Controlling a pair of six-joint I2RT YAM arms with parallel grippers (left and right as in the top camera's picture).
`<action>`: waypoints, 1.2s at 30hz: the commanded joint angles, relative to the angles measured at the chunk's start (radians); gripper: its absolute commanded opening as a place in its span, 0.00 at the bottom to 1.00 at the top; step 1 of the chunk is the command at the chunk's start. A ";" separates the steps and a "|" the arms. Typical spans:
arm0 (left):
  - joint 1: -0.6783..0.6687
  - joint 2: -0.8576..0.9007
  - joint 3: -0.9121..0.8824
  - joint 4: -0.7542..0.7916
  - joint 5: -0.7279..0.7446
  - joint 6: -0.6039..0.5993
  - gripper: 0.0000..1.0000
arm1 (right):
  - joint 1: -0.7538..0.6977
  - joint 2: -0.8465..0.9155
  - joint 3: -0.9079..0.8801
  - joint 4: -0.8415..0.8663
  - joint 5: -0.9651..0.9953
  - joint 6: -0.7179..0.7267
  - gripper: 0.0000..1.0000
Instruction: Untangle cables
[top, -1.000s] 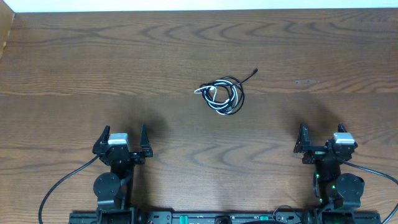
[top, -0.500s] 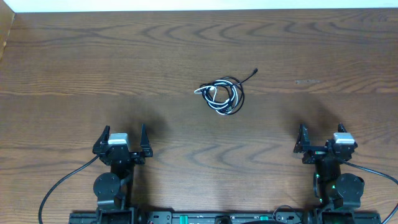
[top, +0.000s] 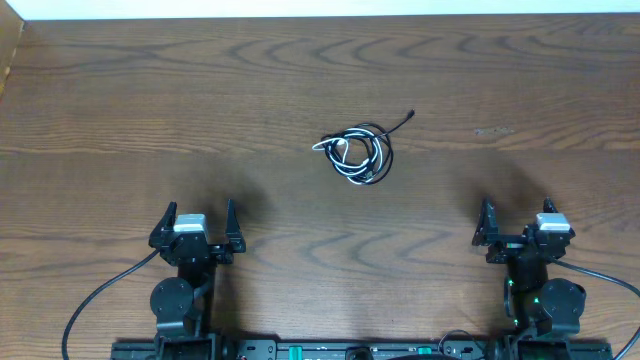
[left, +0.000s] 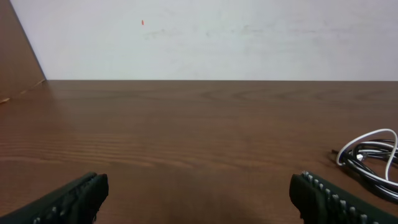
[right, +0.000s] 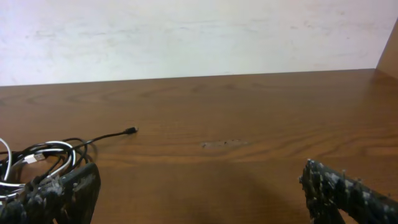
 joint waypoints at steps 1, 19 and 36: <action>-0.003 -0.006 -0.011 -0.042 0.006 -0.008 0.98 | -0.006 -0.001 -0.003 -0.004 0.008 0.012 0.99; -0.003 0.092 0.082 -0.042 0.006 -0.008 0.98 | -0.006 -0.001 0.003 0.003 -0.056 0.011 0.99; -0.010 0.790 0.890 -0.426 0.198 -0.008 0.98 | -0.006 0.398 0.417 -0.042 -0.237 0.011 0.99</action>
